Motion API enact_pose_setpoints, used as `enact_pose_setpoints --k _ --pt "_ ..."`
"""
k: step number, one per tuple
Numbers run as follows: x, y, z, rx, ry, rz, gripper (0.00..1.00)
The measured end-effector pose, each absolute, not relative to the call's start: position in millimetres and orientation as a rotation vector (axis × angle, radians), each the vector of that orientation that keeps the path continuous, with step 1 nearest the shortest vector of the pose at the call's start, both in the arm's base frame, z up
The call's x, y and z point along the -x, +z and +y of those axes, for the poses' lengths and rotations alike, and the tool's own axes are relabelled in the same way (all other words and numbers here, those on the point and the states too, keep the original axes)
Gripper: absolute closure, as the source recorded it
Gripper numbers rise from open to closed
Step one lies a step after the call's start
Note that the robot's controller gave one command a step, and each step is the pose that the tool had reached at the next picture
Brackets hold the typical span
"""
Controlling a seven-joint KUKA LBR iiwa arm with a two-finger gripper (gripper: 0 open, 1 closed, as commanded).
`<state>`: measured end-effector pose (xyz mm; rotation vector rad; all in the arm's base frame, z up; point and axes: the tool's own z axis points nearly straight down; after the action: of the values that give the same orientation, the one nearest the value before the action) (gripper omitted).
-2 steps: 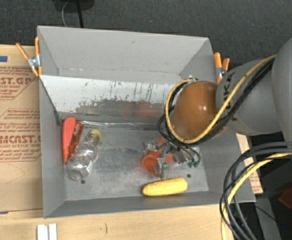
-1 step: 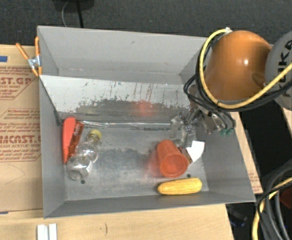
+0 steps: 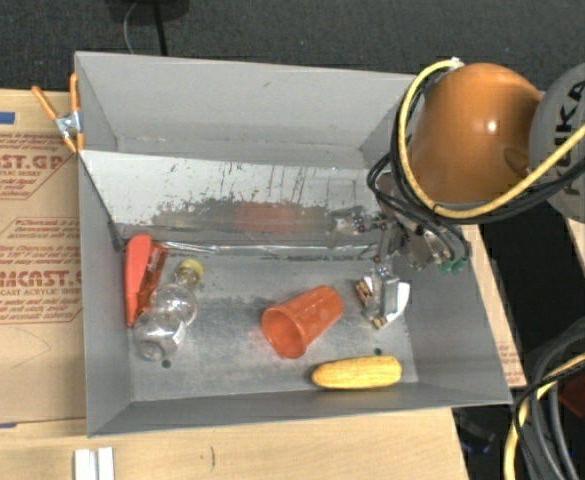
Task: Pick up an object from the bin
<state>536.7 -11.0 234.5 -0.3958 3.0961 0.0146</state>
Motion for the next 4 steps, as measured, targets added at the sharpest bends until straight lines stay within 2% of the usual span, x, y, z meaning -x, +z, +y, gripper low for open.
enact_pose_setpoints --k 1,2,3,4 --pt "-536.7 234 -11 0.396 0.015 3.096 0.0" --pt "-546.7 211 12 0.471 0.008 3.077 0.0" --pt "-534.2 165 42 0.511 0.016 3.074 0.0" --pt "-506.8 135 37 0.612 0.011 3.056 0.0"
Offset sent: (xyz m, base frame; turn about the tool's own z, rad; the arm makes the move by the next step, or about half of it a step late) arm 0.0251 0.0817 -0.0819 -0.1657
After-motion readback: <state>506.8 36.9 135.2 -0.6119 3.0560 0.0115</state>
